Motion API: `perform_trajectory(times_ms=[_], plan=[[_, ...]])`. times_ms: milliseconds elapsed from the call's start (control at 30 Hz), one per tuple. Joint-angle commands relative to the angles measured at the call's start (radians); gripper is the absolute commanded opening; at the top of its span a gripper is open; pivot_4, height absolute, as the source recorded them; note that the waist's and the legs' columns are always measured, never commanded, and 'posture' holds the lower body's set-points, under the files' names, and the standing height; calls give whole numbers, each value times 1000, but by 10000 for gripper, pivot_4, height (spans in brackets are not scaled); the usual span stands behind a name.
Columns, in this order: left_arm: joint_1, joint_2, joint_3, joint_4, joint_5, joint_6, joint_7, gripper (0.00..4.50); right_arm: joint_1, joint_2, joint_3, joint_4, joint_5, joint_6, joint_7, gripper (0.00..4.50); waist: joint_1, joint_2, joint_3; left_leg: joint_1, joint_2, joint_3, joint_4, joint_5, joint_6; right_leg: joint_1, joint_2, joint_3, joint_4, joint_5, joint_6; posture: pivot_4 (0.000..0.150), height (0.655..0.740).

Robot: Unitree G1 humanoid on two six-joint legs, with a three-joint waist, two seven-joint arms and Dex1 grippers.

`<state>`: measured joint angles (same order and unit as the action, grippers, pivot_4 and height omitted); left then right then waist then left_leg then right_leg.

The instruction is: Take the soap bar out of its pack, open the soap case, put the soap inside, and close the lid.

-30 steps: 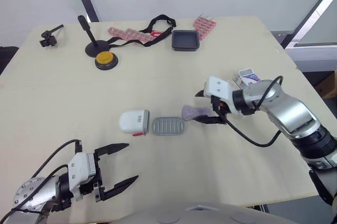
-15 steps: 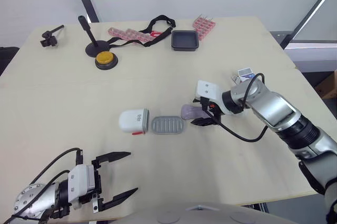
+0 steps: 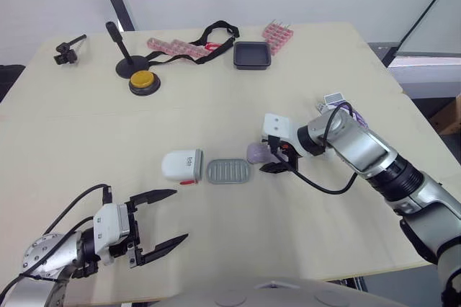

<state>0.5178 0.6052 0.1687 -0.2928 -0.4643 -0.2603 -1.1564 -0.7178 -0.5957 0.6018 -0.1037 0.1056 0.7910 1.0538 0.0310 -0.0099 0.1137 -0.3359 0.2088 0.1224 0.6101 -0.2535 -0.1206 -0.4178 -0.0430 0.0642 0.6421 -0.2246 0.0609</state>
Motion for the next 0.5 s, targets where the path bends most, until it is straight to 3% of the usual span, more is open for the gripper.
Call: perform_trajectory(times_ms=[33,167,233,500], plan=[[-3,13,9,-31,-6,5,13,45000,-25,-1,-13,-6,-18,-14,8,36433,1,0,0,0,0,0,0,0,0,0,0,0,0,0,0,1500,7291],[-10,12,1,-46,3,19,32,45000,-20,-7,-3,4,-29,-19,16,22043,3,0,0,0,0,0,0,0,0,0,0,0,1,0,0,1500,7291],[-13,11,-3,-53,6,26,43,45000,-16,-12,-1,9,-40,-30,20,17162,3,0,0,0,0,0,1,0,0,0,0,0,1,0,0,1500,7291],[-27,15,-4,-68,6,58,75,45000,-55,-19,-54,-5,-38,-55,43,17174,6,0,0,0,0,0,2,0,0,0,0,0,3,0,0,1500,7291]])
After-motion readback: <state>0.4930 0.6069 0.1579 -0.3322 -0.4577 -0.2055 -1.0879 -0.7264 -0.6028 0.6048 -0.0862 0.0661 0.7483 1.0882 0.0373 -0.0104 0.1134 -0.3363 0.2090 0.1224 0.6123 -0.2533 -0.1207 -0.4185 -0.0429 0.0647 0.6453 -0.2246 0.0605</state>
